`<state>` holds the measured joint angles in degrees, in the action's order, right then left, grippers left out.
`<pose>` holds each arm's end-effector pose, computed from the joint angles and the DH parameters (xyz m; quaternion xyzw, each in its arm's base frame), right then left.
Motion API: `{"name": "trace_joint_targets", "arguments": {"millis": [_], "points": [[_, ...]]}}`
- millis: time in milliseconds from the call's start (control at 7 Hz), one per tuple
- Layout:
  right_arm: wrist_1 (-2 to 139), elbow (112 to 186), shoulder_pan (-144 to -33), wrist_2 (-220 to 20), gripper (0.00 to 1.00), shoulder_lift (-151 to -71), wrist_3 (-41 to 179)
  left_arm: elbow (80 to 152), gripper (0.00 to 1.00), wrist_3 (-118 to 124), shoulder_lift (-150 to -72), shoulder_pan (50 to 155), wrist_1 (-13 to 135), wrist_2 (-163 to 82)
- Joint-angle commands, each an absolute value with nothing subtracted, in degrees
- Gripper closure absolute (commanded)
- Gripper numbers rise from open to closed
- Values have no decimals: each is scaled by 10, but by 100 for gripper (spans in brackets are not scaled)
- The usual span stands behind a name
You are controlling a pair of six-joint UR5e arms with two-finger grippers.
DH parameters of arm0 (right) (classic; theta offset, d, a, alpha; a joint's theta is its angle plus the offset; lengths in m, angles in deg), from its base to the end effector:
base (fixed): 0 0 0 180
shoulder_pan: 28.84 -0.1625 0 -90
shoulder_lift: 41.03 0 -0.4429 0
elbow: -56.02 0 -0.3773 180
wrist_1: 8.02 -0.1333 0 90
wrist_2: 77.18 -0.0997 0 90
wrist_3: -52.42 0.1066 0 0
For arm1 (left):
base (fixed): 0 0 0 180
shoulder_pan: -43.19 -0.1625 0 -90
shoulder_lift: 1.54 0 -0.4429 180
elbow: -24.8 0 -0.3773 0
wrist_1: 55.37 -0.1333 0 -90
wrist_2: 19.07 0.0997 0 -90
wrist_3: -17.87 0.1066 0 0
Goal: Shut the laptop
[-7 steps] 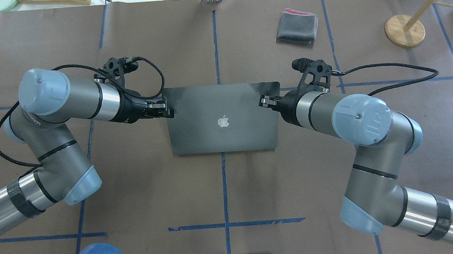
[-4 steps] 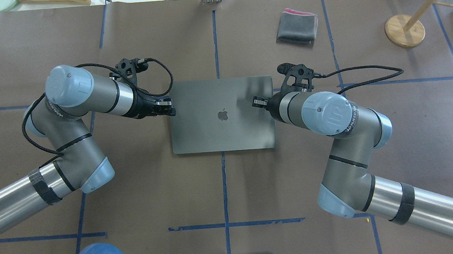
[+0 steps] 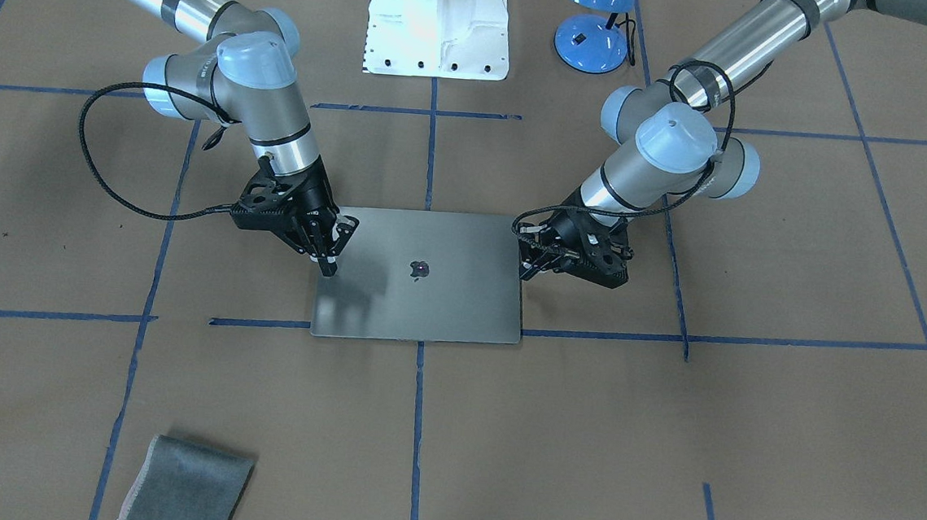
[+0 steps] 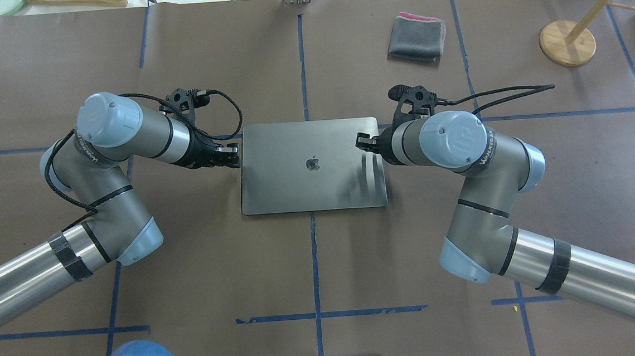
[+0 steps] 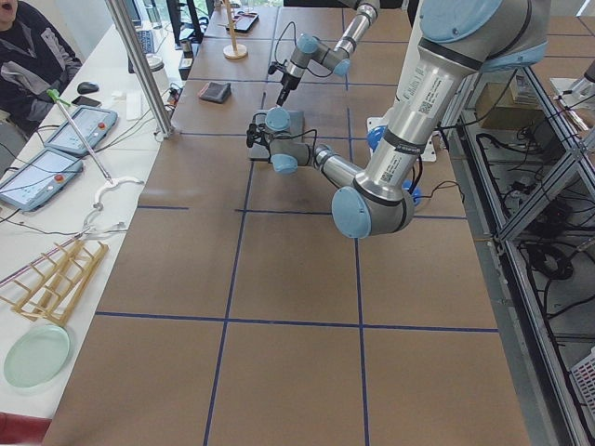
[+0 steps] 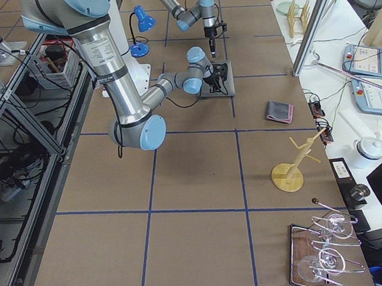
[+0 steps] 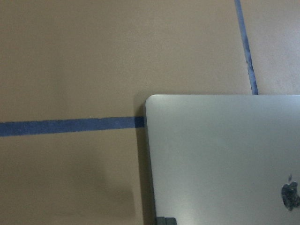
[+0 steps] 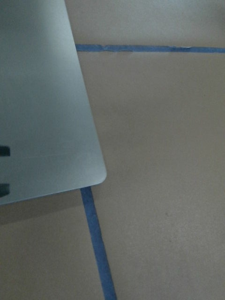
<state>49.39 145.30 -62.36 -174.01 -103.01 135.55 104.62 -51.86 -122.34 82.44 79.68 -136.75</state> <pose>-0.5044 -0.4788 0.3473 0.1236 -0.4855 0.1704 0.8485 0.4945 -0.5122 0.3581 0.0868 0.5568 -0.0066 0.8261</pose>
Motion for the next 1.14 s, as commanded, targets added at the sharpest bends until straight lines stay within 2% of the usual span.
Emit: {"name": "trace_joint_targets", "arguments": {"millis": [0,143,429,714,1000], "points": [[534,1457,-705,-1863,0,-1038,1339,1090,1,-515,-1202,873,671,-1393],[576,1477,-755,-1924,0,-1052,1277,1142,1,-432,-1195,889,553,-1394],[699,1569,-823,-1966,0,-1143,1083,1263,1,-156,-1162,956,277,-1389],[828,1622,-936,-2020,0,-1206,823,1303,1,48,-1068,1072,240,-1396],[865,1614,-1070,-2077,0,-1284,574,1285,1,175,-1004,1215,237,-1507]]}}
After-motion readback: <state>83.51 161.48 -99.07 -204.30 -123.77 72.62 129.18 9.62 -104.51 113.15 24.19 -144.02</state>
